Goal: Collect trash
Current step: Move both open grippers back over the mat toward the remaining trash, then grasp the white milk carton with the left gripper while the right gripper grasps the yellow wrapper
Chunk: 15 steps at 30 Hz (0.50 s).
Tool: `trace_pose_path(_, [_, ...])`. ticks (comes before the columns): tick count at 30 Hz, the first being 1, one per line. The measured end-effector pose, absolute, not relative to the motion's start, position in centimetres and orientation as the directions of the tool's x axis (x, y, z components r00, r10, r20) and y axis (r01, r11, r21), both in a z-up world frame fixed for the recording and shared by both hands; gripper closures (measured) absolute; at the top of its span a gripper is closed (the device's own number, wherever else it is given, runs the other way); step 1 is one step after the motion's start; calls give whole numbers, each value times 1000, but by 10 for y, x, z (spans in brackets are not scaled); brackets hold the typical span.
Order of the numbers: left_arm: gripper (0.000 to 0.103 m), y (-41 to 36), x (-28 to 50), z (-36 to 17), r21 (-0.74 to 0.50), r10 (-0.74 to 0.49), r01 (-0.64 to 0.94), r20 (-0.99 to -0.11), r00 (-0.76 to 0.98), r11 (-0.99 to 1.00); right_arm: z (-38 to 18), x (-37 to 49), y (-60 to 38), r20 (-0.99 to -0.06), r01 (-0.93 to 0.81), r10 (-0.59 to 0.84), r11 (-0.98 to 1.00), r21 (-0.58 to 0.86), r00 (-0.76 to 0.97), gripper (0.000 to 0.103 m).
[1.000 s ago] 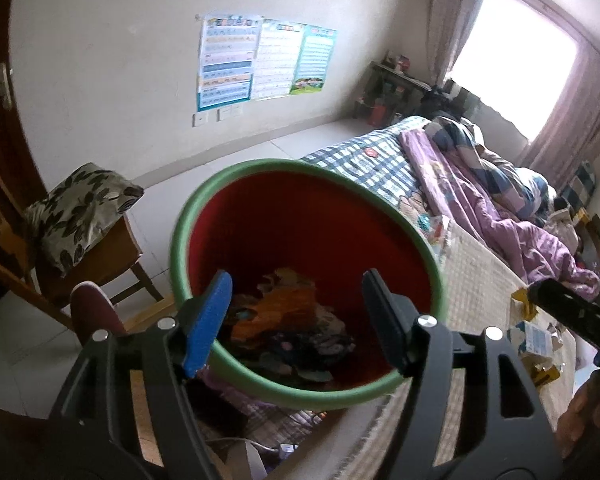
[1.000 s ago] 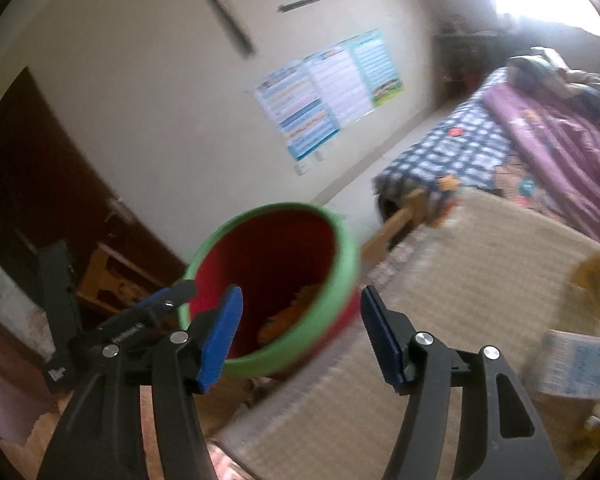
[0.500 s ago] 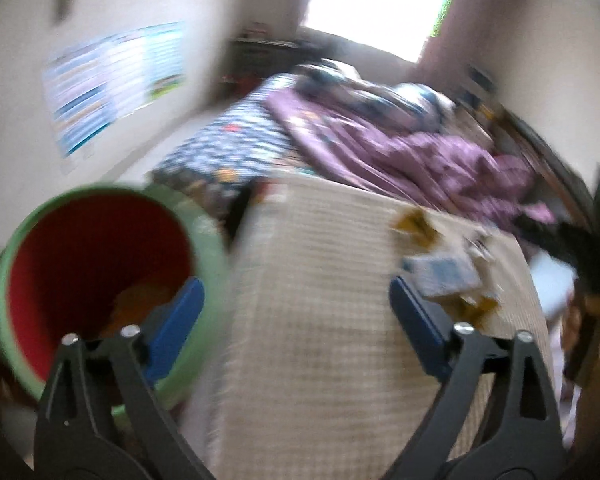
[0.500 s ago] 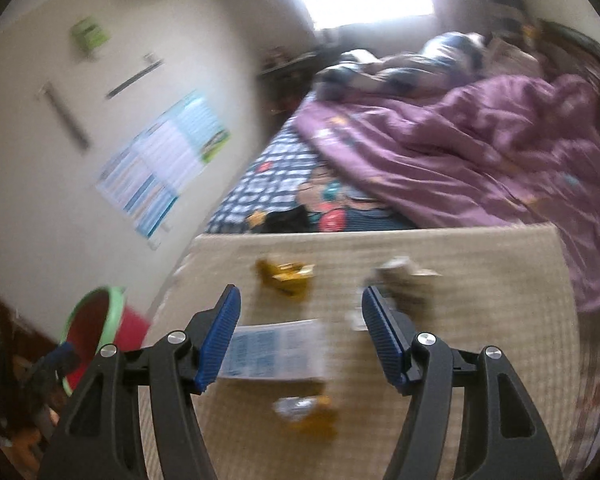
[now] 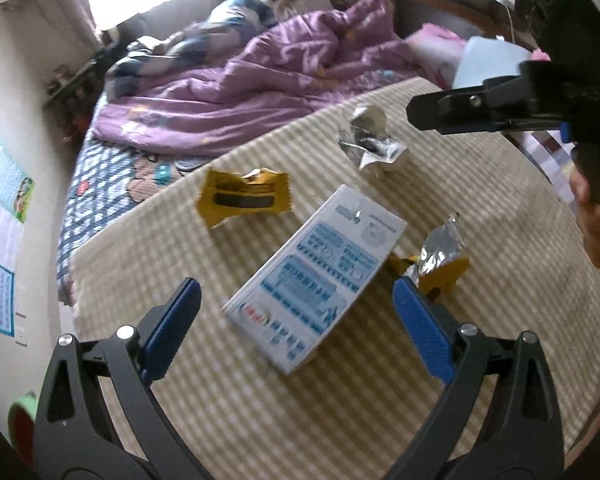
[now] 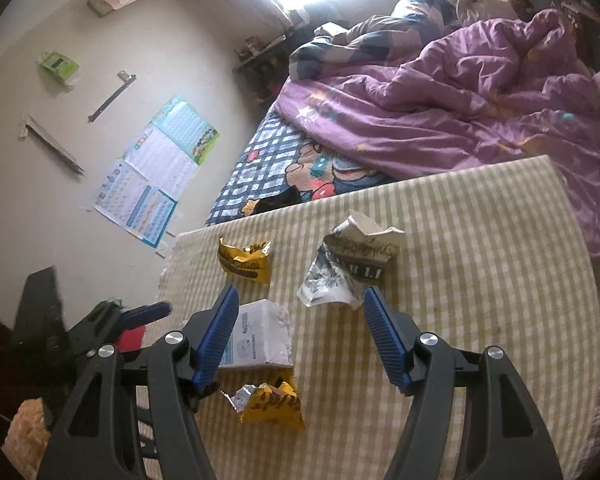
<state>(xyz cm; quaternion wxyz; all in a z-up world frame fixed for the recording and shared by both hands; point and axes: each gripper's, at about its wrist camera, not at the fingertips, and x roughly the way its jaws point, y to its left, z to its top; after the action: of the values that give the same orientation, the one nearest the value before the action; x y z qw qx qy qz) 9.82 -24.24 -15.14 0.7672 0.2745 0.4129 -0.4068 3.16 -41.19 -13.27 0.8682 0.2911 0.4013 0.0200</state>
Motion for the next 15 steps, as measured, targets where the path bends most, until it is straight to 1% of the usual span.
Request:
trace_pose_path(4, [9, -261, 100, -167, 93, -367, 879, -884, 289, 467, -141, 28, -411, -692, 197, 289, 823, 532, 661, 39])
trace_pose_path(5, [13, -261, 99, -168, 87, -366, 883, -888, 279, 461, -144, 26, -411, -695, 197, 293, 823, 533, 656, 39])
trace_pose_path(6, [18, -263, 98, -169, 85, -365, 885, -890, 275, 458, -146, 23, -410, -698, 196, 297, 823, 534, 652, 39])
trace_pose_path(8, [31, -264, 95, -171, 91, -363, 885, -889, 279, 457, -150, 16, -407, -700, 191, 308, 821, 538, 645, 39])
trace_pose_path(10, [35, -263, 92, -172, 94, -365, 879, -885, 289, 467, -153, 10, -403, -701, 182, 317, 823, 539, 639, 39])
trace_pose_path(12, [42, -256, 91, -169, 80, -373, 865, -880, 295, 495, -154, 4, -398, -701, 171, 325, 826, 538, 635, 39])
trace_pose_path(15, [44, -237, 90, -163, 40, -376, 806, -870, 319, 591, -155, -6, -390, -701, 153, 329, 834, 530, 633, 39])
